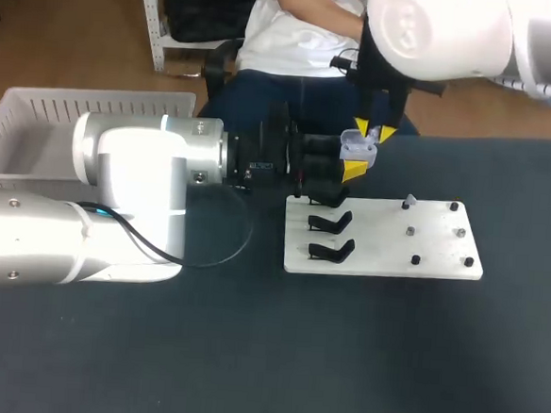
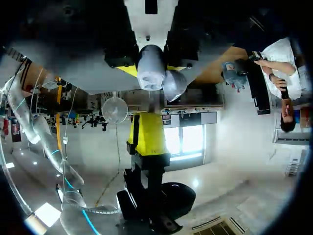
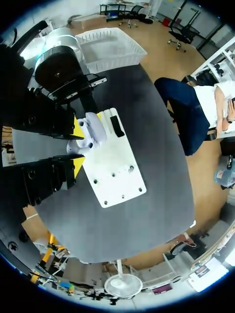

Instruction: Pick up each earbud case from the left stands, insert the matching earbuds, close the lid, and place the case in the box.

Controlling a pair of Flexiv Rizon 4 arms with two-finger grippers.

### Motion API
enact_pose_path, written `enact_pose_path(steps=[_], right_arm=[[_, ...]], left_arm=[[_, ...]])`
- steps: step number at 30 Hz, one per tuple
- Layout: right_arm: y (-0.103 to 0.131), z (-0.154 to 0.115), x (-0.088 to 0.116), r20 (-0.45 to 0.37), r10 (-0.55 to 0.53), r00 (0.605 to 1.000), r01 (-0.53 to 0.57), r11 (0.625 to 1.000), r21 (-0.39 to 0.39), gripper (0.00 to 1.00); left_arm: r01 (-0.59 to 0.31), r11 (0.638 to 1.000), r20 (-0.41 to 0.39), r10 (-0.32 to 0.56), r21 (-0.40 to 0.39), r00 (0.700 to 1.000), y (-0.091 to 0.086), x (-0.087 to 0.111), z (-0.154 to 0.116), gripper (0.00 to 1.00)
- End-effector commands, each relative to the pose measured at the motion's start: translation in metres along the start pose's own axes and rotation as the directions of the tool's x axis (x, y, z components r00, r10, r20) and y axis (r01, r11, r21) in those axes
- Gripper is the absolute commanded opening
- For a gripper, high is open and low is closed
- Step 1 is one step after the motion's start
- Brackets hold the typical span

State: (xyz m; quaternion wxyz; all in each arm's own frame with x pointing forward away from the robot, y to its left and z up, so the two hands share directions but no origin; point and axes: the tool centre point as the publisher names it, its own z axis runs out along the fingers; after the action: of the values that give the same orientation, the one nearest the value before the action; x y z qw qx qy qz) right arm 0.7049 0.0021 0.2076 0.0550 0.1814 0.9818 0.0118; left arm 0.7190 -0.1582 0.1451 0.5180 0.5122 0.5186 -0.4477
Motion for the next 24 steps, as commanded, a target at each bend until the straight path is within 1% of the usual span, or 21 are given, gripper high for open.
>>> enact_pose_path(steps=[1,24], right_arm=[[0.0022,0.0037,-0.0004,-0.001,-0.002,1.000,0.002,1.000,0.003,0.00],[0.0022,0.0086,-0.0003,0.002,-0.002,1.000,0.002,1.000,0.006,0.00]], left_arm=[[-0.005,1.000,0.006,0.005,-0.008,1.000,-0.0018,0.0012,0.0000,0.00],[-0.005,1.000,0.006,0.005,-0.008,1.000,-0.0018,0.0012,0.0000,0.00]])
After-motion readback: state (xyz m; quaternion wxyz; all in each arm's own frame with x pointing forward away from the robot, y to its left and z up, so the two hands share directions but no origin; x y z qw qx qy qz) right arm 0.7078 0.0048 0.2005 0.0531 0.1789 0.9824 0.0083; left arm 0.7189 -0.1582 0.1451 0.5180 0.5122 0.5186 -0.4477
